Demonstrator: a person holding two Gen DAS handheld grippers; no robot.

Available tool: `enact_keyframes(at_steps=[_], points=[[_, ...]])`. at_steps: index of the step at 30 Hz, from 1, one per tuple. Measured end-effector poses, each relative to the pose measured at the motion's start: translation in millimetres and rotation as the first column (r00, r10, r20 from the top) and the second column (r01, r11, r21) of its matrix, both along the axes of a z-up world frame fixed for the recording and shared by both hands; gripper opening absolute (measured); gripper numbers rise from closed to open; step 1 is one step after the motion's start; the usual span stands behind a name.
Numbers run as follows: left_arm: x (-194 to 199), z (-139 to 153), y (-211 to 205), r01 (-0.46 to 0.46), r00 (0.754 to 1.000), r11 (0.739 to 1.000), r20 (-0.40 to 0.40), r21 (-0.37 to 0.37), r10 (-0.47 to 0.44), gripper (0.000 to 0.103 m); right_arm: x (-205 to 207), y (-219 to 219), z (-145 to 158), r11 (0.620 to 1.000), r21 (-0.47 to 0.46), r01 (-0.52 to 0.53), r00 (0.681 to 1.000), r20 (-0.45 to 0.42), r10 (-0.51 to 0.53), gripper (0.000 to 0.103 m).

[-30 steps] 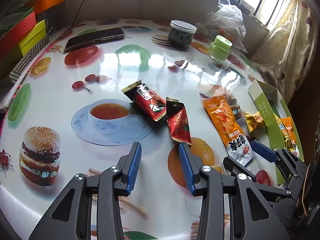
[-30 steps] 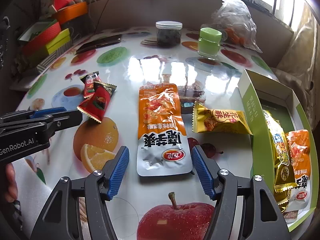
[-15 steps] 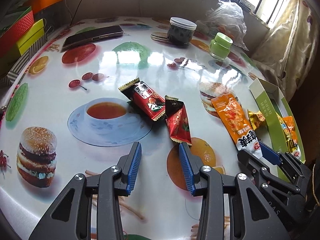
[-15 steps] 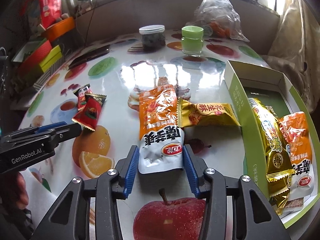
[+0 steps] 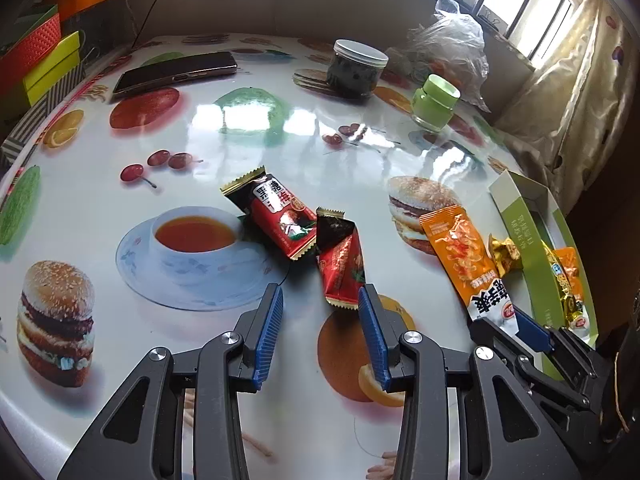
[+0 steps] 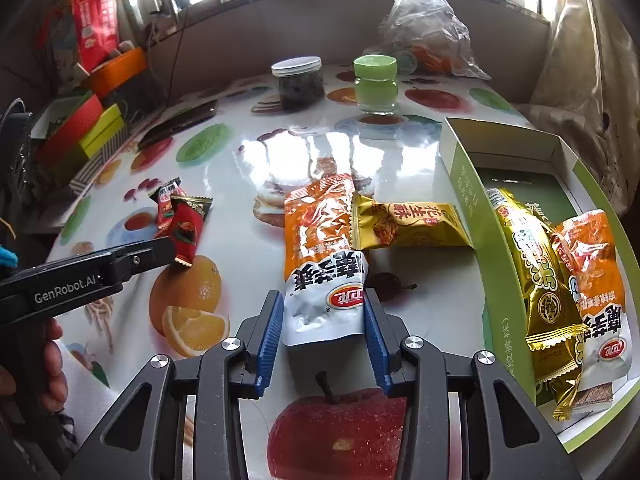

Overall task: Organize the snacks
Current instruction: 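Move the left tool to the red candy packets while the right tool approaches another orange-and-white packet, then grasp a red candy with the left tool while the right tool grips the orange packet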

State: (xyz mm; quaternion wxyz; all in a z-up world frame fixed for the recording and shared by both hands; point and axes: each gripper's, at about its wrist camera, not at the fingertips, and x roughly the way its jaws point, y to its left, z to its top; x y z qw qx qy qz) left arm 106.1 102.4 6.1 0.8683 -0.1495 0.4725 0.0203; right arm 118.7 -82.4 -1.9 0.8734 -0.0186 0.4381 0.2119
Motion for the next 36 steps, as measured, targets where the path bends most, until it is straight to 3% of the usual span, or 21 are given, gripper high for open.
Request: enact_keyframes(at_steps=[22,25,36], points=[[18.2,-1.2,-13.9,0.011,1.000,0.999,0.005,0.036,-0.011,0.040,-1.2,-2.9,0.5,1.000,0.013,0.008,1.000,-0.004,-0.008,0.038],[17.0,-1.1,-14.9,0.012,1.000,0.999,0.007,0.043,-0.013,0.026,-1.5,-3.4,0.4,1.000,0.017,0.009,1.000,-0.006,-0.009,0.038],[8.1,2.0,-18.2,0.031,0.999,0.997,0.030,0.066,-0.033,0.018,-2.3,-4.1,1.7,1.000,0.018,0.007,1.000,-0.001,-0.007,0.038]])
